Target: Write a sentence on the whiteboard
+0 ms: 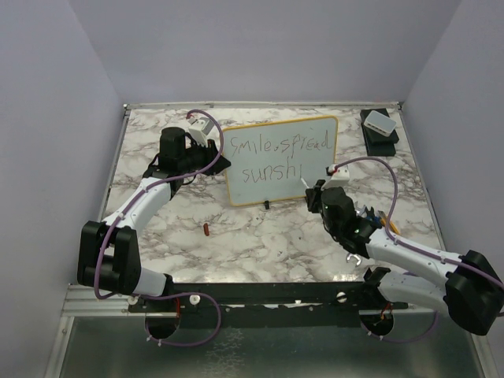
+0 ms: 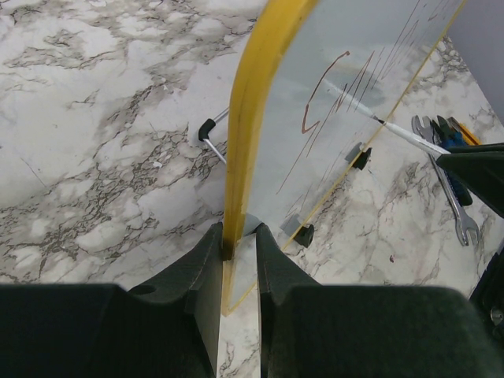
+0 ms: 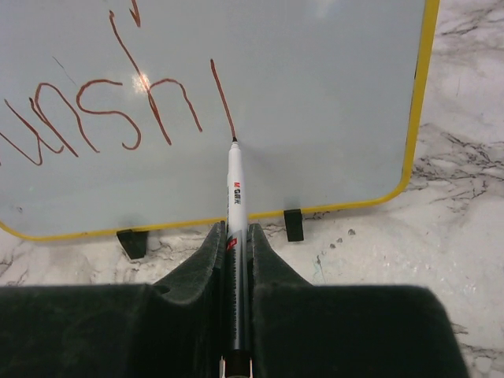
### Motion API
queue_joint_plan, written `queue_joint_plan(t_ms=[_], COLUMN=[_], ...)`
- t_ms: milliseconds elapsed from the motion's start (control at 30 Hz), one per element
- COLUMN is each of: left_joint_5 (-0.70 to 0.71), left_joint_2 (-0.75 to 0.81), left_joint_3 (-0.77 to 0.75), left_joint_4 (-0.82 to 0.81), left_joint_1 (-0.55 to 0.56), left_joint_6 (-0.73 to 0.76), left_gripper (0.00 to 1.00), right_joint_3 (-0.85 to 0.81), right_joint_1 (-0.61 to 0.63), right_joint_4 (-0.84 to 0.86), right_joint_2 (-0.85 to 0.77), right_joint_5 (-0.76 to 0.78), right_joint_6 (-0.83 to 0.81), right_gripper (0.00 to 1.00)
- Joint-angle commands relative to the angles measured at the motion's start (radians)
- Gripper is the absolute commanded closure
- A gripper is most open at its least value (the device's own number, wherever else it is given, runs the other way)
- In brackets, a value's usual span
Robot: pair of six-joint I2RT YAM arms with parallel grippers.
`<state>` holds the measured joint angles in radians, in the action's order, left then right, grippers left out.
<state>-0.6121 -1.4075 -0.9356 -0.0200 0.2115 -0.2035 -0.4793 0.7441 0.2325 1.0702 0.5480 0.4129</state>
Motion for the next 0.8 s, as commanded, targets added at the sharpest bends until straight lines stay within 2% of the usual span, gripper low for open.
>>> queue_joint_plan(t_ms=[0,367,767], left_joint_5=[0.028,0.032,0.034], left_joint_2=[0.018,0.018,0.013], left_joint_3=[0.001,0.003,0.003], left_joint_4=[0.018,0.017,0.018], left_joint_1=[0.008,0.009,0.008], left_joint_6=[0.001,0.001,0.003], left_gripper=[0.91,0.91,0.91], right_joint_3=[0.028,-0.043,-0.086], right_joint_1=[-0.009,-0.008,-0.009], right_joint_4=[-0.050,-0.046,0.106], right_joint_2=[-0.005,-0.111,-0.033], right_joint_5=[-0.028,-0.023,0.020], right_joint_6=[0.063,-0.061,-0.160], right_gripper=[0.99,0.99,0.99])
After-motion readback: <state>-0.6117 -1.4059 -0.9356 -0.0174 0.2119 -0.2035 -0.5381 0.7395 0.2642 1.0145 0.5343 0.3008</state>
